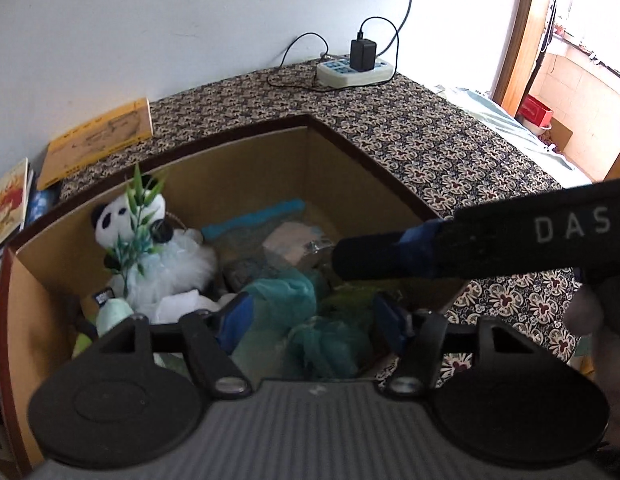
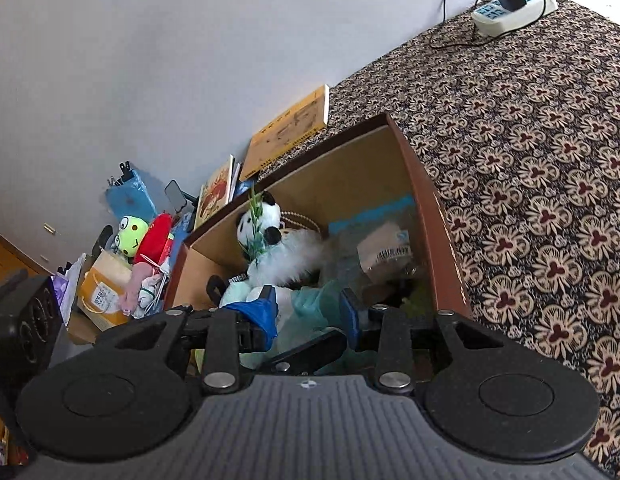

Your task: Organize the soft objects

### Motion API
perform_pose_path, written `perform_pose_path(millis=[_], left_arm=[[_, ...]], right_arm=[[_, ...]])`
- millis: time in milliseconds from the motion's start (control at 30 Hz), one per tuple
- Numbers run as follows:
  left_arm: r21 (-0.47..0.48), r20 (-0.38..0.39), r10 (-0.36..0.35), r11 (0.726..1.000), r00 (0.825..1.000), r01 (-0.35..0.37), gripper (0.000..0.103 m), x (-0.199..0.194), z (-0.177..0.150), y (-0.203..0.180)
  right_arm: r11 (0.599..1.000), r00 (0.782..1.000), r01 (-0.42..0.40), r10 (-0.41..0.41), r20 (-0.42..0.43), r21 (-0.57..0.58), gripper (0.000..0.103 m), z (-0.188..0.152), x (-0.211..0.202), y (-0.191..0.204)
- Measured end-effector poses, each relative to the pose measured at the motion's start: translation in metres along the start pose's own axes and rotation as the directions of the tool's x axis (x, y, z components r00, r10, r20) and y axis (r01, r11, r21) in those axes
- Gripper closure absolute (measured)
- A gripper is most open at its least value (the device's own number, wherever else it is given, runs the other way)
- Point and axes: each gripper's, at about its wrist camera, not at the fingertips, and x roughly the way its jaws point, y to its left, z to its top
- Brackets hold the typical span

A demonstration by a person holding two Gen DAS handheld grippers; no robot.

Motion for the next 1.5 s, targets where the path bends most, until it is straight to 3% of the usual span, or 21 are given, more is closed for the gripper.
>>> perform_pose_path(millis=[267, 533, 700, 900, 1133, 1300, 1500], left_arm=[[-0.016, -0.007, -0.009, 1.000, 1.000, 0.009, 0.035, 0.000, -0.001, 0.005], [-0.021, -0.022, 0.072, 0.997, 0.997, -0.072, 0.029, -0.013, 0.004, 0.006], [-0.060, 0.001, 0.126, 0.990, 0.992, -0.125, 0.029, -0.028, 0.007, -0.003], [-0.126, -0.036, 0.200, 0.971, 0.979, -0.203, 0.029, -0.033, 0.014, -0.019], [-0.140, -0.024, 0.205, 0.968, 0.978, -0.207, 0.026, -0.036, 0.019, -0.058], [-0.097, -0.029, 0.189, 0.977, 0.982, -0.191, 0.024, -0.025, 0.019, -0.099], [-0.058, -0.061, 0.164, 0.984, 0.985, -0.167, 0.011, -0.005, 0.015, -0.142]], right_arm=[[0.999, 1.000, 0.020, -0.020, 0.014, 0.031, 0.085, -0.011, -0.009, -0.006], [1.000, 0.997, -0.004, 0.003, 0.074, 0.025, 0.085, -0.020, -0.030, -0.012], [1.000, 0.997, -0.019, 0.018, 0.069, 0.011, 0.085, -0.016, -0.036, -0.018], [0.999, 0.998, -0.024, 0.026, 0.054, -0.040, 0.084, -0.011, -0.050, -0.023], [0.993, 0.992, 0.082, -0.073, 0.102, -0.088, 0.084, -0.011, -0.079, -0.042], [0.974, 0.969, 0.214, -0.203, 0.138, -0.071, 0.084, -0.014, -0.101, -0.064], [0.957, 0.946, 0.289, -0.280, 0.166, -0.035, 0.084, -0.021, -0.123, -0.094]])
